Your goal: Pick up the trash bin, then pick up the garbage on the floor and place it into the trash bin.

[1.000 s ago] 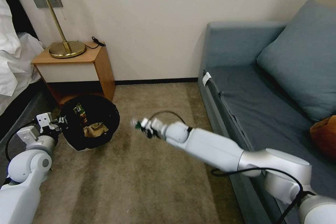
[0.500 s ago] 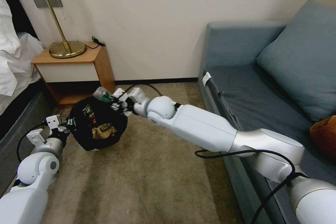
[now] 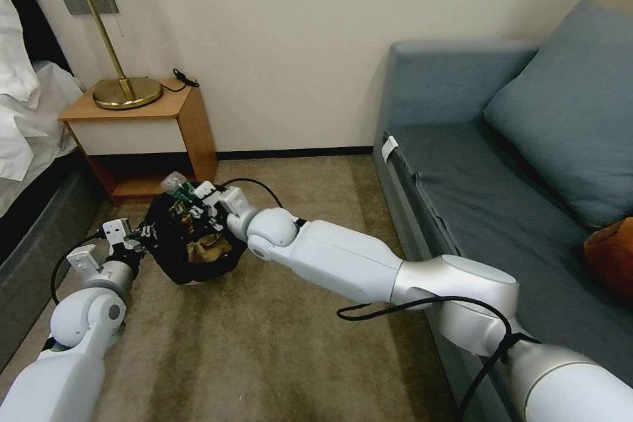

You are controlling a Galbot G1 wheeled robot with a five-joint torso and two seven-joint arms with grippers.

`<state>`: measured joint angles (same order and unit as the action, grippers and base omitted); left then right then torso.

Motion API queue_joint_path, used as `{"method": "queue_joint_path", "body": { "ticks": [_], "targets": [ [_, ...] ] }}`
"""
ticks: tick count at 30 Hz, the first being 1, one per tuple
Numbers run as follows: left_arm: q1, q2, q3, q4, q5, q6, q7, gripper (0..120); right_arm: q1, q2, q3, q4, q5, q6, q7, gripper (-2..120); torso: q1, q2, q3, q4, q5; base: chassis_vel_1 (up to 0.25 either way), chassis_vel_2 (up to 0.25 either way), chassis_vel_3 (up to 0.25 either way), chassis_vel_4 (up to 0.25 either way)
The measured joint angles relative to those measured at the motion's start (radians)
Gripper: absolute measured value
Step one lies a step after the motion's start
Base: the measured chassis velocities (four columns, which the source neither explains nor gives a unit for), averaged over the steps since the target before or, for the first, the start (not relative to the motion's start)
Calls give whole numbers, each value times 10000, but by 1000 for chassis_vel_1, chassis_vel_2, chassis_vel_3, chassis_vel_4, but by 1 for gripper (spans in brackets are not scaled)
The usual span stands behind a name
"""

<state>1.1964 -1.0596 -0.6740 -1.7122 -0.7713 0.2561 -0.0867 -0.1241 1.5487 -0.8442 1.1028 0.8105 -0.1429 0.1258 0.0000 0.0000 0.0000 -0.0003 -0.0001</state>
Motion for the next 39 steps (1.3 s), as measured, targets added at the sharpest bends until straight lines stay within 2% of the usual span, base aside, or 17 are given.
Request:
{"method": "queue_joint_path", "body": {
  "ticks": [1, 3, 4, 9, 10, 12, 15, 17, 22, 24, 29, 31, 32, 34, 38, 39],
  "targets": [
    [0, 0, 0, 0, 0, 0, 0, 5, 0, 0, 0, 0, 0, 0, 0, 32, 0, 0, 0, 0, 0, 0, 0, 0, 0],
    [-3, -59, 18, 5, 3, -1, 1, 5, -139, -21, -11, 49, -112, -38, 135, 45, 0, 0, 0, 2, 0, 0, 0, 0, 0],
    [-3, -59, 18, 5, 3, -1, 1, 5, -139, -21, -11, 49, -112, -38, 135, 45, 0, 0, 0, 2, 0, 0, 0, 0, 0],
    [48, -42, -5, -27, -15, -7, 5, 5, -254, 28, -5, 74, -203, -78, 251, 65, 0, 0, 0, 3, 0, 0, 0, 0, 0],
    [48, -42, -5, -27, -15, -7, 5, 5, -254, 28, -5, 74, -203, -78, 251, 65, 0, 0, 0, 3, 0, 0, 0, 0, 0],
    [124, 1, -57, -74, -47, -15, 5, 5, -265, 8, -11, 120, -255, -105, 259, 77, 0, 0, 0, 3, 0, 0, 0, 0, 0],
    [154, 8, -80, -105, -60, -16, 5, 5, -268, 5, -11, 129, -265, -118, 268, 84, 0, 0, 0, 4, 1, 0, 0, 0, 0],
    [176, 9, -109, -120, -79, -24, 1, 5, -268, 2, -10, 156, -267, -132, 313, 95, 0, -1, 0, 3, 0, 0, 0, 0, 0],
    [160, -21, -164, -75, -278, -43, -132, 5, -266, -19, 176, 173, -312, -168, 409, 99, 0, 0, 0, 4, 1, 0, 0, 0, 0],
    [108, -108, -299, -72, -965, 41, -521, 5, -250, -156, 412, 190, -516, -190, 437, 100, 0, -1, 0, 5, 3, 0, 0, 0, 0],
    [47, -264, -547, -17, -1426, 76, -939, 5, -217, -441, 710, 218, -857, -196, 438, 100, 0, -1, 0, -1, 3, 0, 0, 0, 0],
    [-50, -458, -800, 58, -2013, 89, -1342, 5, -226, -576, 960, 251, -993, -207, 447, 100, 0, 0, 0, 2, 3, 0, 0, 0, 0],
    [-50, -458, -800, 58, -2013, 89, -1342, 5, -226, -576, 960, 251, -993, -207, 447, 100, 0, 0, 0, 2, 3, 0, 0, 0, 0],
    [-160, -713, -1078, 392, -2702, 69, -1731, 5, -272, -731, 1257, 337, -1068, -241, 473, 100, 0, 0, 0, 3, 4, 0, 0, 0, 0],
    [-176, -858, -1193, 759, -2993, -11, -1775, 5, -321, -859, 1468, 428, -1102, -266, 494, 100, 0, 0, 0, 3, 1, 0, 0, 0, 0],
    [-195, -917, -1224, 1057, -3164, -89, -1773, 5, -360, -947, 1558, 477, -1118, -273, 496, 100, 0, 0, 0, 3, 1, 0, 0, 0, 0]
  ]
}}
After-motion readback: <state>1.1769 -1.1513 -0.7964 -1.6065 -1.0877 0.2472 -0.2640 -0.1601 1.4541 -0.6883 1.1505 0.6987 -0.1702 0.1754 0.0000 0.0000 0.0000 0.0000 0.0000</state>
